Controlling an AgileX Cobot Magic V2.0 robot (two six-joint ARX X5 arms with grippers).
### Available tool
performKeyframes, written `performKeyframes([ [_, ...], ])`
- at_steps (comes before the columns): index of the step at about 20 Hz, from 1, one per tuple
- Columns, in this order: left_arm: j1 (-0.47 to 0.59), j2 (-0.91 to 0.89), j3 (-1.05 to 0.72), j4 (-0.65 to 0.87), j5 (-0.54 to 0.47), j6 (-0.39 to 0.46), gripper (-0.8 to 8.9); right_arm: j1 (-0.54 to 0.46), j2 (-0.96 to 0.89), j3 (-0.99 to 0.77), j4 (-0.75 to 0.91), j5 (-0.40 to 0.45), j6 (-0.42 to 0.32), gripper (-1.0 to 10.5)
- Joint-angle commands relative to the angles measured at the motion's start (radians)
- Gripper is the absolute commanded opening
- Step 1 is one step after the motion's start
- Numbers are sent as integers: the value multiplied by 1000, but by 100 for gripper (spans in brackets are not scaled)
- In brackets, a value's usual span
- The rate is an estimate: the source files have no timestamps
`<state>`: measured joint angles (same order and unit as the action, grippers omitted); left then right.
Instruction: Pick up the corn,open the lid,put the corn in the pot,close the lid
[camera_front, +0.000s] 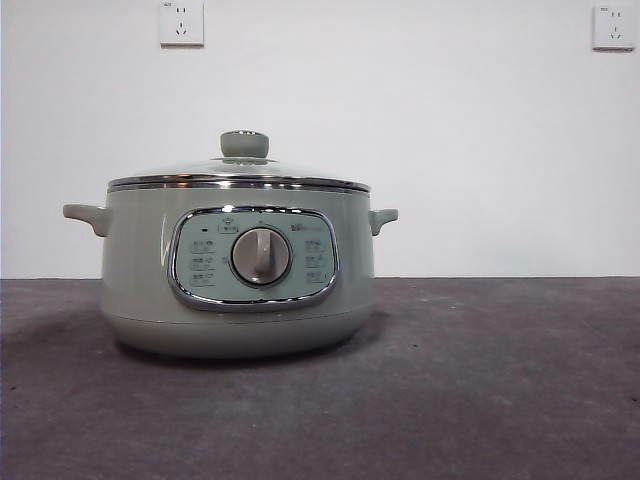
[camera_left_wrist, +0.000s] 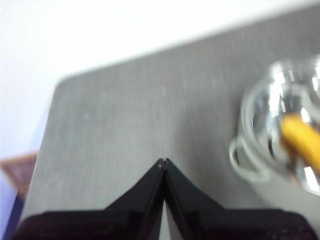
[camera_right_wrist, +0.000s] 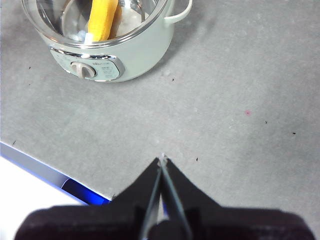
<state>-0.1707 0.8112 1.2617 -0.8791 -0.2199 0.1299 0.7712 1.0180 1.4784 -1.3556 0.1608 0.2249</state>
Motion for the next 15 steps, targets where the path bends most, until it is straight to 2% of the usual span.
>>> performKeyframes([
  [1, 54, -211, -456, 443, 45, -22, -2, 2, 1, -8, -24, 5, 10, 1],
  [3, 91, -364, -748, 668, 82, -59, -2, 2, 1, -8, -24, 5, 10, 1],
  [5, 112, -492, -949, 701, 118, -59, -2, 2, 1, -8, -24, 16, 10, 1],
  [8, 126, -630, -1149, 720, 119, -59, -2, 2, 1, -8, -24, 23, 10, 1],
  [11, 126, -744, -1254, 730, 175, -78, -2, 2, 1, -8, -24, 23, 10, 1],
  [15, 135, -808, -1254, 724, 198, -77, -1, 2, 2, -8, -24, 31, 10, 1],
])
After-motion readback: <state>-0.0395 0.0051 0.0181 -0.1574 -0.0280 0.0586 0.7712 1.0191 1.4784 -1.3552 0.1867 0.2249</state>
